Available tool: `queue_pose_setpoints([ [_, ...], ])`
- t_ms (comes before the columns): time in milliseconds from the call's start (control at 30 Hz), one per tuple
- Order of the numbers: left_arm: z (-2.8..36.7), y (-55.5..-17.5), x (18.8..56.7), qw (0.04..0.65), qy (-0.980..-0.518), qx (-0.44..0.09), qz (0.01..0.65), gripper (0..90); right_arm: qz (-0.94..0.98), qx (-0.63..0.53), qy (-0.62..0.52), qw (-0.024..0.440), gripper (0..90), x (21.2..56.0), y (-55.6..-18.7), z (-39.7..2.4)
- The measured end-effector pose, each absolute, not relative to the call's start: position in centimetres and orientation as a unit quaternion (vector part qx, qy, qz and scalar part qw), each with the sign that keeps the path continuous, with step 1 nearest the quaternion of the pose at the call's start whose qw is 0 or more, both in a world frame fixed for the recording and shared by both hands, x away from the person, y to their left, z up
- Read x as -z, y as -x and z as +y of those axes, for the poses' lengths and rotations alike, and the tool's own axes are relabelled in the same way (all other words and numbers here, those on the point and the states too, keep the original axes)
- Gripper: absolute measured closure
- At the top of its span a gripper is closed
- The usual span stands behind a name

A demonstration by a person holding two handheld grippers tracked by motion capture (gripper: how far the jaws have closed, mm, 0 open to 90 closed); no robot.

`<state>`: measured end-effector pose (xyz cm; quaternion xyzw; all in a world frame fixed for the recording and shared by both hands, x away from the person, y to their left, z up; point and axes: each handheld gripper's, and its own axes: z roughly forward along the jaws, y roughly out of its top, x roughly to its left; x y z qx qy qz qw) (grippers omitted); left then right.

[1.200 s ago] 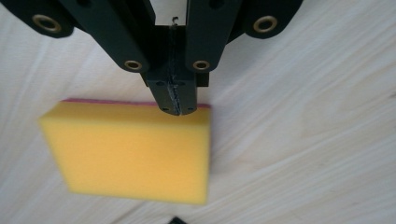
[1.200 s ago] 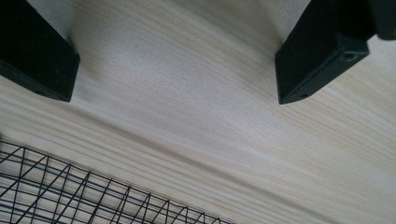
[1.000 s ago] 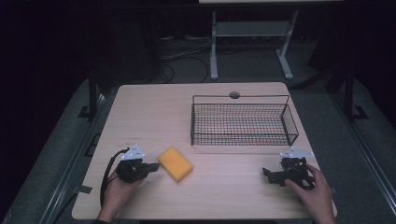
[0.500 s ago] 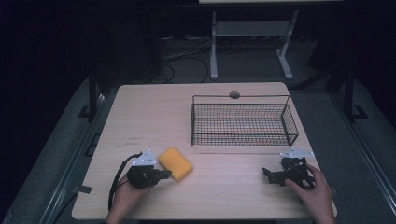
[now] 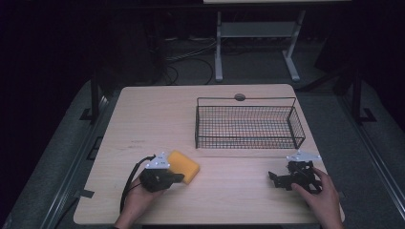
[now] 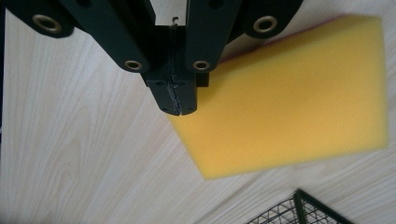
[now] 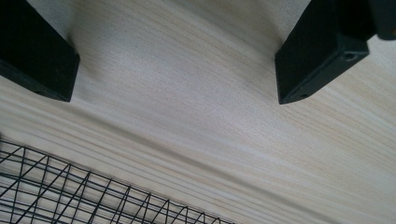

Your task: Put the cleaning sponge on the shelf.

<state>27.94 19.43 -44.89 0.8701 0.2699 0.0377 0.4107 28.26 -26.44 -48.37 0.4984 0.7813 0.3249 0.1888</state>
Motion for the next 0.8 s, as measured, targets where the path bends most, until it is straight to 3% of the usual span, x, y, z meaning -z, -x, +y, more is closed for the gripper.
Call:
queue_pose_setpoints([
  [500, 19.1, -29.6, 43.4, 0.411, -0.871, -0.030, 0.267, 89.8, 0.781, -0.325, -0.498, 0.189, 0.0, 48.4, -28.3, -26.4],
  [800, 20.0, -32.0, 41.8, 0.405, -0.871, -0.057, 0.271, 89.8, 0.781, -0.325, -0.498, 0.189, 0.0, 48.4, -28.3, -26.4],
])
